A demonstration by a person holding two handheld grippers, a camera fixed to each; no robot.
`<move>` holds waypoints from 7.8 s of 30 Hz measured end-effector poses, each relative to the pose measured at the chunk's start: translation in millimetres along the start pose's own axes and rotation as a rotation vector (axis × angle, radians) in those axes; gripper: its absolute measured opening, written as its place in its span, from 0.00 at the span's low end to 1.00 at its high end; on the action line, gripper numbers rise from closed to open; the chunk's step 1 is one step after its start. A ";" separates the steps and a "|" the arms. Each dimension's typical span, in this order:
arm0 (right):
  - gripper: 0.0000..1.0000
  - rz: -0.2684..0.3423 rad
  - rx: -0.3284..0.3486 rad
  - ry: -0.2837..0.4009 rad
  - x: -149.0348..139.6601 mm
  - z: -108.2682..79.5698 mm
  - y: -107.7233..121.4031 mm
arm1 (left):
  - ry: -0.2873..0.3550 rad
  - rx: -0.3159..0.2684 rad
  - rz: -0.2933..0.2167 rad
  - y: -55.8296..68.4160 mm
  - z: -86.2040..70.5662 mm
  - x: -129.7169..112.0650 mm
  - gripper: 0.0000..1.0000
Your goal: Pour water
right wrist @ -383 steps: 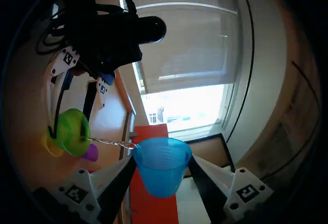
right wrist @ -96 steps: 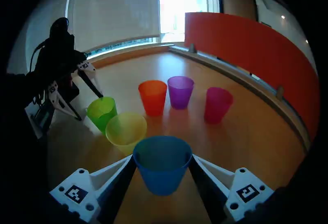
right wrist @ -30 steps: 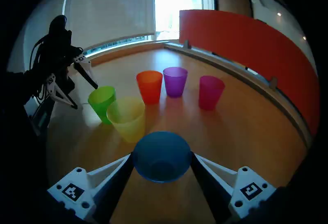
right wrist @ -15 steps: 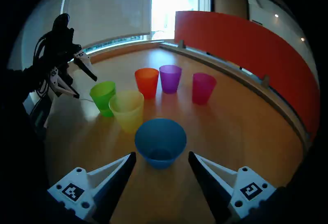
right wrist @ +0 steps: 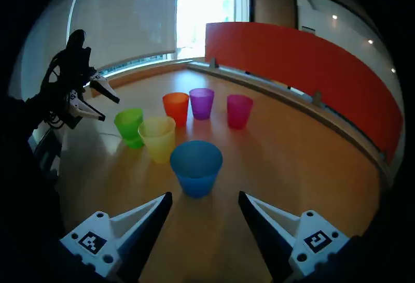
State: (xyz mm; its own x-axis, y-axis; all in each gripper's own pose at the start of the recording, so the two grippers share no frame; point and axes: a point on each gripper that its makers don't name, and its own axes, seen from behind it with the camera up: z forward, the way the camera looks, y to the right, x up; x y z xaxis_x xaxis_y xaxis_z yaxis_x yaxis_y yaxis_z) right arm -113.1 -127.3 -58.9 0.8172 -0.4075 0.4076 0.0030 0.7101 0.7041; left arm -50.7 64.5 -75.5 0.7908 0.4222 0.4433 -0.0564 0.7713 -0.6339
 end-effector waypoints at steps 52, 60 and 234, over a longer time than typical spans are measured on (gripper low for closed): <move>0.99 0.303 -0.812 0.611 60.5 -160.1 112.3 | 0.555 0.545 -0.231 -79.7 -76.1 63.9 0.99; 0.99 0.291 -0.819 0.591 63.4 -152.0 117.4 | 0.613 0.603 -0.226 -83.6 -80.4 74.1 0.99; 0.99 0.274 -0.799 0.589 13.9 -75.2 131.3 | 0.614 0.618 -0.270 -96.3 -12.2 50.0 0.99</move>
State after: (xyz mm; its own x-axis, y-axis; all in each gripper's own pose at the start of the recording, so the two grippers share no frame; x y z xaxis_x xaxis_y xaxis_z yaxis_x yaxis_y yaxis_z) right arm -58.0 3.4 -4.5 0.9998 0.0195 -0.0057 -0.0198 0.9986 -0.0498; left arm 1.7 5.5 0.0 1.0000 -0.0007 0.0001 0.0008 0.9996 -0.0272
